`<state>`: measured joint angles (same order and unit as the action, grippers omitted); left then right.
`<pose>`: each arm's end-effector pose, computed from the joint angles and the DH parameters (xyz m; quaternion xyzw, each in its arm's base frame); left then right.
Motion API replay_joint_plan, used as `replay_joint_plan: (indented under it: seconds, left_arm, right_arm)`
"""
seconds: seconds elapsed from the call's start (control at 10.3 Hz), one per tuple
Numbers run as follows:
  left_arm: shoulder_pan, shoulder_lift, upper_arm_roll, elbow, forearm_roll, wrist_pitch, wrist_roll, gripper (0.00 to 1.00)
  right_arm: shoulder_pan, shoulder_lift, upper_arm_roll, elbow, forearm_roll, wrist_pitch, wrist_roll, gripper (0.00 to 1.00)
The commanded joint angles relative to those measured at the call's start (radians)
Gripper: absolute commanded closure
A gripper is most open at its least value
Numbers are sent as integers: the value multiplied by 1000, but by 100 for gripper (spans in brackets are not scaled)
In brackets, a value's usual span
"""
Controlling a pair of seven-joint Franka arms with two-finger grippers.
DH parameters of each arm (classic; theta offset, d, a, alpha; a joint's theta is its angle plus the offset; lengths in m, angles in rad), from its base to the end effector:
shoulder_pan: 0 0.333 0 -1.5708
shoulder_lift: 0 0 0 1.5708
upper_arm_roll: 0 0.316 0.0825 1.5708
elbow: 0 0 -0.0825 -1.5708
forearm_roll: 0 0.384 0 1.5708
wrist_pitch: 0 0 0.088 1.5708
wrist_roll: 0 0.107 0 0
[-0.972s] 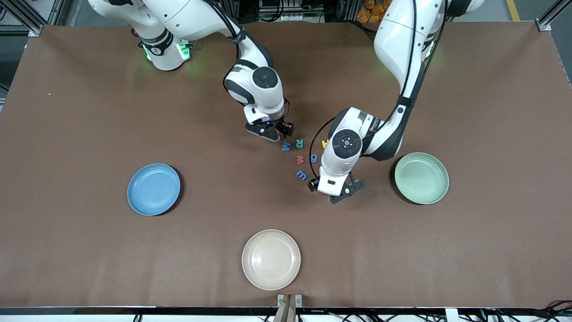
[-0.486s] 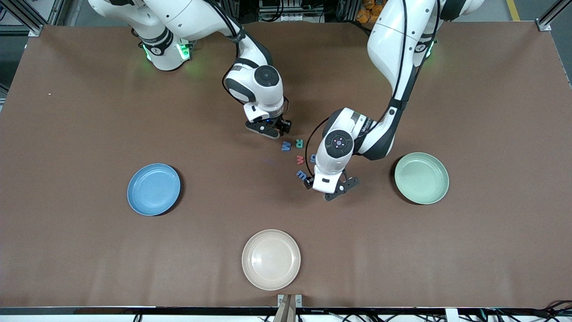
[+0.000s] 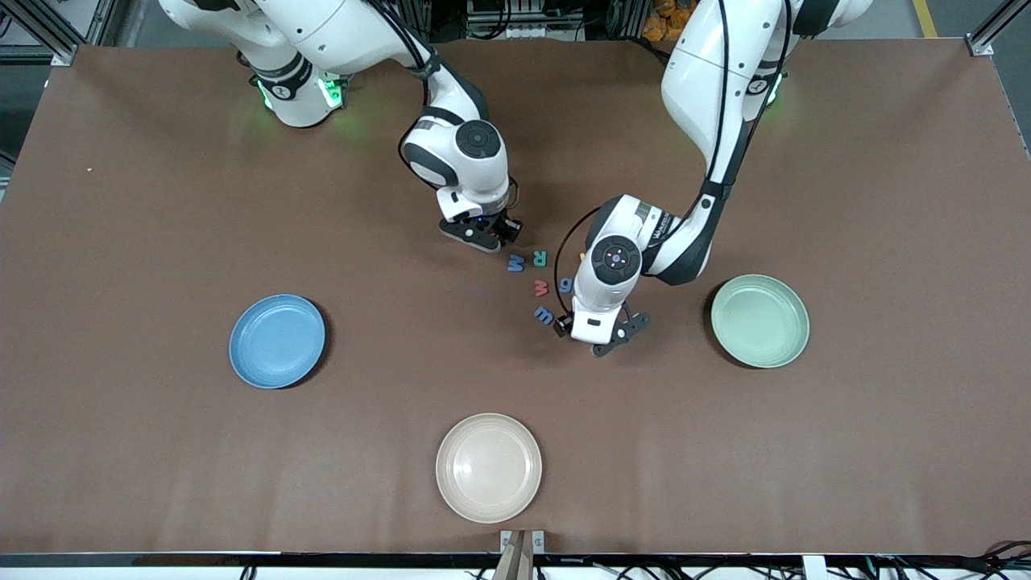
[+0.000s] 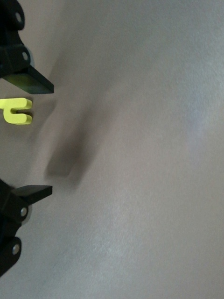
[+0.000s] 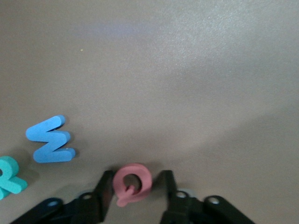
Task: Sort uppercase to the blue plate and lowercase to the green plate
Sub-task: 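Grasp the pink Q with the right gripper and lift it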
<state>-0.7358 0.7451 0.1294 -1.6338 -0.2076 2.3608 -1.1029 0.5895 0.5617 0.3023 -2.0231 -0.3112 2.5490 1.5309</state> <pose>0.5569 -0.4019 0.1835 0.9532 0.3008 -0.0244 0.0157 0.3741 0.4675 0.1787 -0.9776 0.2103 -0.0073 0.0001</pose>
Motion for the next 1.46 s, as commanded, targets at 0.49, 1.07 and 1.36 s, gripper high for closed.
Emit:
replay_joint_plan:
  seconds: [0.49, 1.07, 1.36]
  left_arm:
    - [-28, -70, 13, -95, -24, 8, -156, 15]
    - [-39, -86, -4, -115, -21, 11, -160, 33]
    - [-51, -84, -4, -126, -10, 17, -160, 36]
  right_arm:
    - [-115, -153, 18, 4, -20, -189, -99, 100]
    - [-436, -325, -140, 15, 198, -403, -864, 100]
    - [-476, -228, -307, 17, 201, -304, -1061, 100]
